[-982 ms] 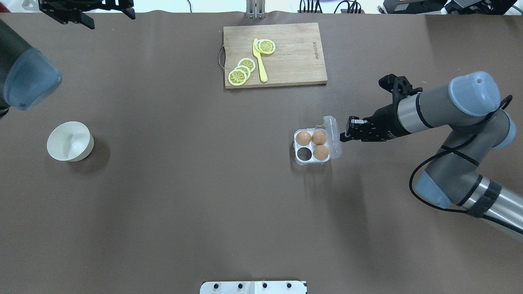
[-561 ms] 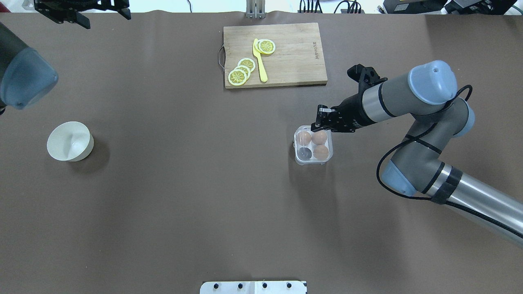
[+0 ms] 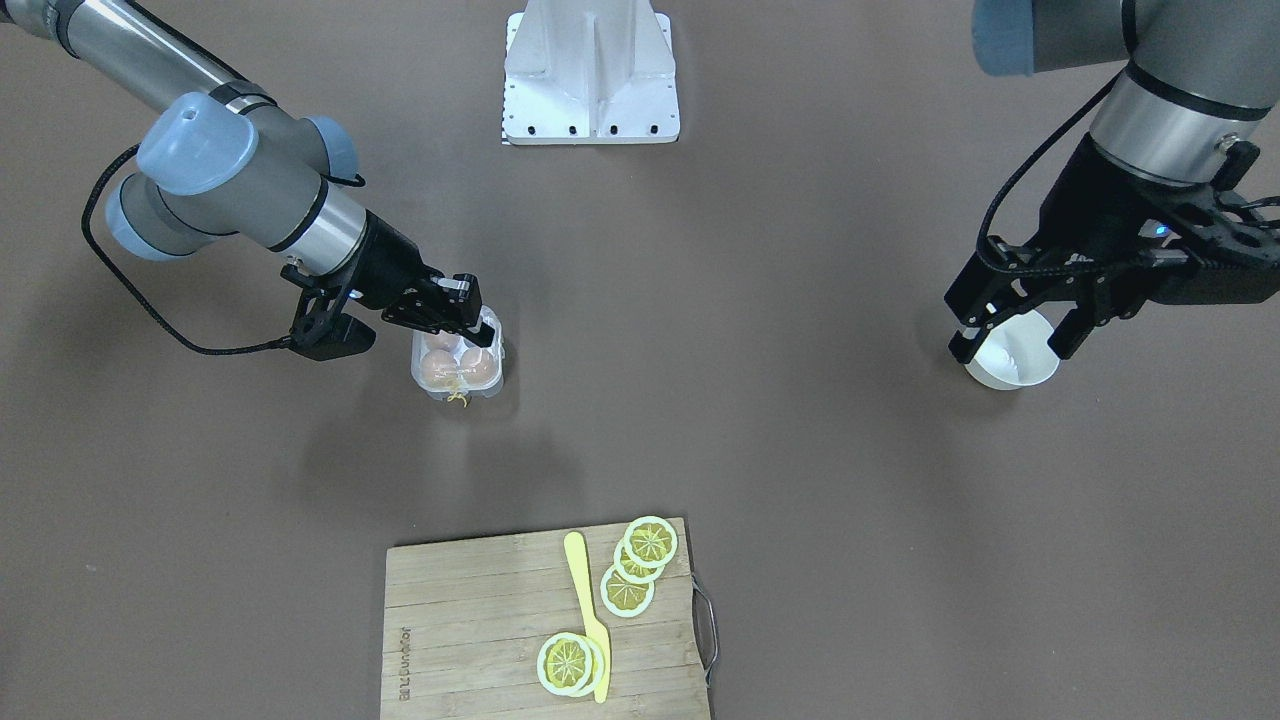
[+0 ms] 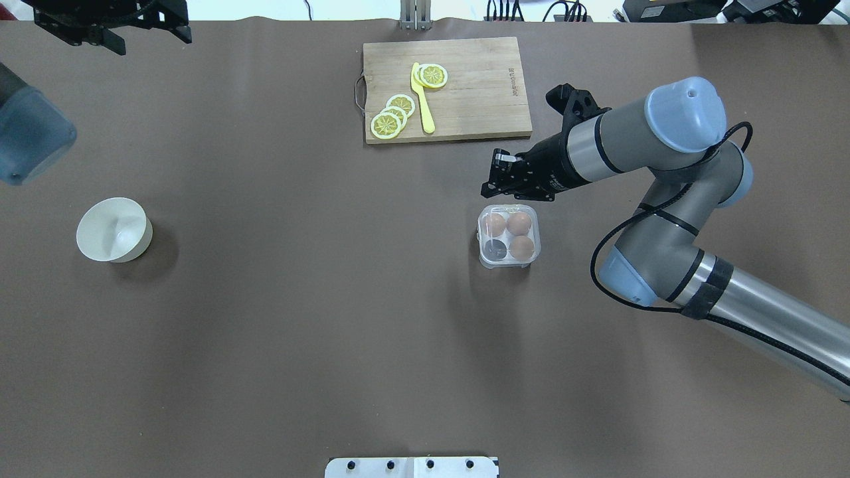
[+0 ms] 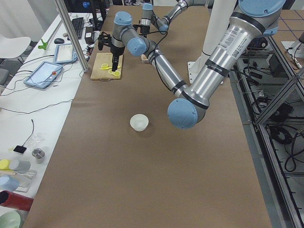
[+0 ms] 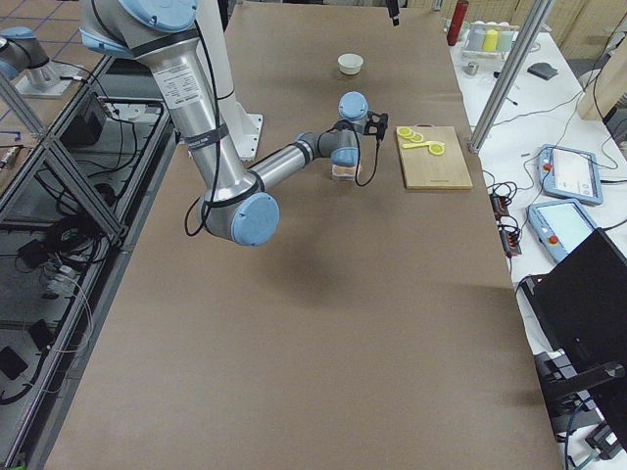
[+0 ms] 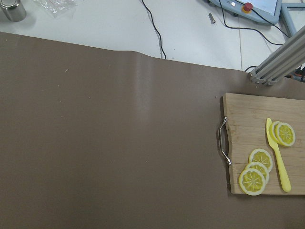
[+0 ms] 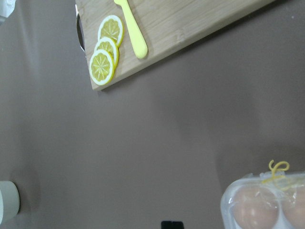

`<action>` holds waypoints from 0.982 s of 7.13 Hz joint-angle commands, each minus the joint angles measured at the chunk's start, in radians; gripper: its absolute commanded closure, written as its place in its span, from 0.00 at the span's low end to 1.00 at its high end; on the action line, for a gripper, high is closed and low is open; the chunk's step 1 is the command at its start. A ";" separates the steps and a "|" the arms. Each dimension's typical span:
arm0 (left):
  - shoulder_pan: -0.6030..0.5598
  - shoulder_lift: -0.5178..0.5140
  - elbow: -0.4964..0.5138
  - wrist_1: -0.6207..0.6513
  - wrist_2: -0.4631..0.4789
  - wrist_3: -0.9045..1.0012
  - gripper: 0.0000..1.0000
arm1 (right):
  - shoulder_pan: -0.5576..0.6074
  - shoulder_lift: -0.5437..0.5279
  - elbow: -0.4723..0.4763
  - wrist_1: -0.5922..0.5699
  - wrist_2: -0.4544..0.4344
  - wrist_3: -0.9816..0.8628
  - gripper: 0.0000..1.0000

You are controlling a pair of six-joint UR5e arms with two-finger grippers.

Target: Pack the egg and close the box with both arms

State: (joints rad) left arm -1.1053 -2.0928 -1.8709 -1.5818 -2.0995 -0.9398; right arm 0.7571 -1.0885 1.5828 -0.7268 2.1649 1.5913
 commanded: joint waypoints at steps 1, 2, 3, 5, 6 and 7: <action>-0.008 0.062 -0.019 -0.003 0.003 0.055 0.02 | 0.112 -0.005 0.179 -0.328 0.059 -0.083 0.00; -0.025 0.101 -0.031 -0.003 0.003 0.126 0.02 | 0.208 -0.013 0.233 -0.496 0.111 -0.250 0.00; -0.074 0.141 -0.033 0.008 0.001 0.241 0.02 | 0.294 -0.040 0.238 -0.616 0.143 -0.453 0.00; -0.160 0.220 0.010 0.014 0.003 0.474 0.02 | 0.437 -0.103 0.236 -0.904 0.138 -0.964 0.00; -0.219 0.220 0.044 0.047 0.000 0.572 0.02 | 0.506 -0.105 0.226 -1.095 0.101 -1.274 0.00; -0.266 0.221 0.083 0.098 -0.002 0.670 0.02 | 0.552 -0.114 0.214 -1.220 0.069 -1.479 0.00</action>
State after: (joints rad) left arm -1.3068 -1.8783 -1.8339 -1.5344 -2.0993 -0.3998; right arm 1.2361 -1.1899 1.8095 -1.7544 2.2723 0.4284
